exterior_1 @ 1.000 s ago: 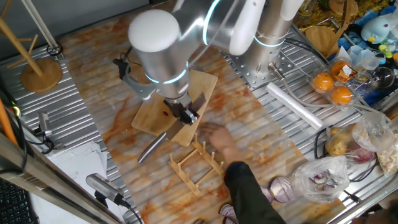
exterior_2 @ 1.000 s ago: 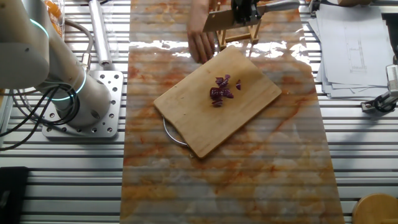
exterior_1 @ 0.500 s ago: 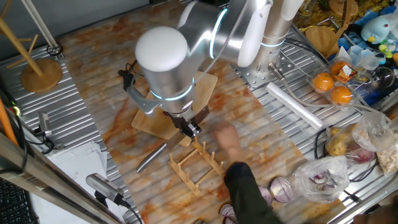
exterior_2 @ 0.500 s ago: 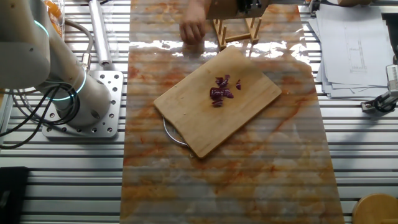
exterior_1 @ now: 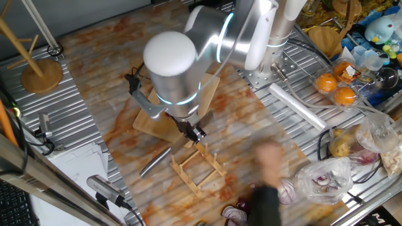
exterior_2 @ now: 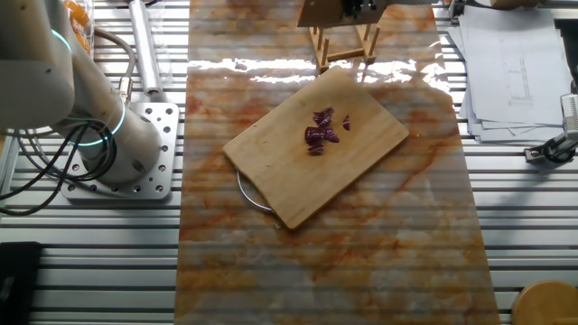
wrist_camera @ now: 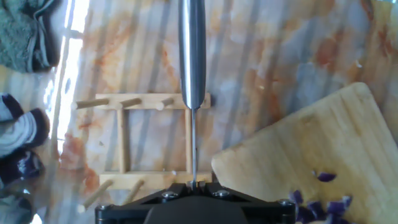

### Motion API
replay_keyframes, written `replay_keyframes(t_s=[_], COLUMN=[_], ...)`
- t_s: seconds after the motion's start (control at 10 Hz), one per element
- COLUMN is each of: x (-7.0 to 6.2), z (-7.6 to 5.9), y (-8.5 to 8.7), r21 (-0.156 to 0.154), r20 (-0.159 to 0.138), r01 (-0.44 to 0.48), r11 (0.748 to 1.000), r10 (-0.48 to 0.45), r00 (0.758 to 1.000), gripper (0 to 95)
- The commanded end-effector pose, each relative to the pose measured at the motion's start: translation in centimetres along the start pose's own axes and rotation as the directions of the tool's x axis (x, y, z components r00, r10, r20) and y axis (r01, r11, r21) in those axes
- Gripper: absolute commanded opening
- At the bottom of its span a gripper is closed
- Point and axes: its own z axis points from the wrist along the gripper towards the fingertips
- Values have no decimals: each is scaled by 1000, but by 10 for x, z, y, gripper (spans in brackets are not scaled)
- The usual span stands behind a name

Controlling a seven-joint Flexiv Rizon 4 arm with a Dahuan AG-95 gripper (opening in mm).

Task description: Chop the onions

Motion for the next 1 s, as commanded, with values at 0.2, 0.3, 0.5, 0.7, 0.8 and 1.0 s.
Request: replay_keyframes(t_s=[0.2,0.3,0.5,0.7,0.8,1.0], x=[-3,-3,-7,-12,-14,-18], z=[7,9,17,26,30,41], y=[3,4,6,3,1,-1], r21=[4,6,16,18,17,13], r20=[12,12,19,30,30,26], r01=[-4,-6,-4,9,16,20], r11=[1000,1000,1000,1000,1000,1000], r10=[4,6,4,-9,-17,-20], r00=[1000,1000,1000,1000,999,999], gripper=[0,0,0,0,0,0])
